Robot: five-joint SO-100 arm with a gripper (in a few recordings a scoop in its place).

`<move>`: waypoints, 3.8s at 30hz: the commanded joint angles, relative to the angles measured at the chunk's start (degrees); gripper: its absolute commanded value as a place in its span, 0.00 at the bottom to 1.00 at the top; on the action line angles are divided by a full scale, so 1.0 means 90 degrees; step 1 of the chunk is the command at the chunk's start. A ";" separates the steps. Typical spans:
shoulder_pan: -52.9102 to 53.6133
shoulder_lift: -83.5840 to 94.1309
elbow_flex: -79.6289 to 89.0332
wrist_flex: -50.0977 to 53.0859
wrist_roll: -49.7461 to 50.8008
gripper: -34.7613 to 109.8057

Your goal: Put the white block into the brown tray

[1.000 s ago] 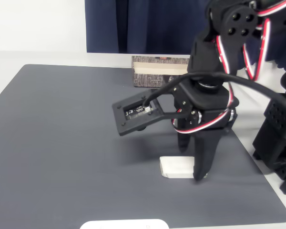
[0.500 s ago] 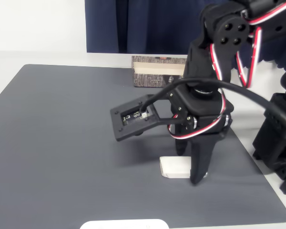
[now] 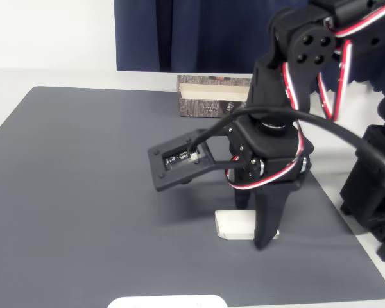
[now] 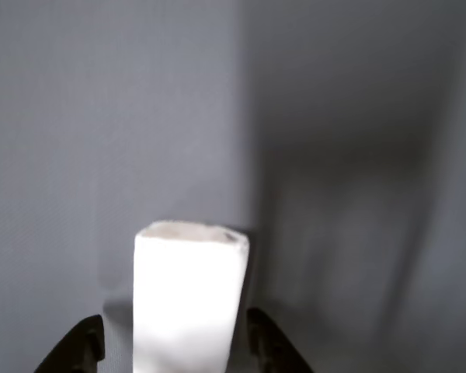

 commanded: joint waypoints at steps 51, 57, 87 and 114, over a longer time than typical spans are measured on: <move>0.0010 0.0918 -0.0098 0.0381 0.0000 0.35; 0.0566 0.0859 -0.0967 0.1836 -0.0059 0.30; 0.6104 -0.2129 -0.6250 0.2236 -0.2119 0.30; 0.7061 -0.5938 -1.0645 0.2842 -0.5176 0.28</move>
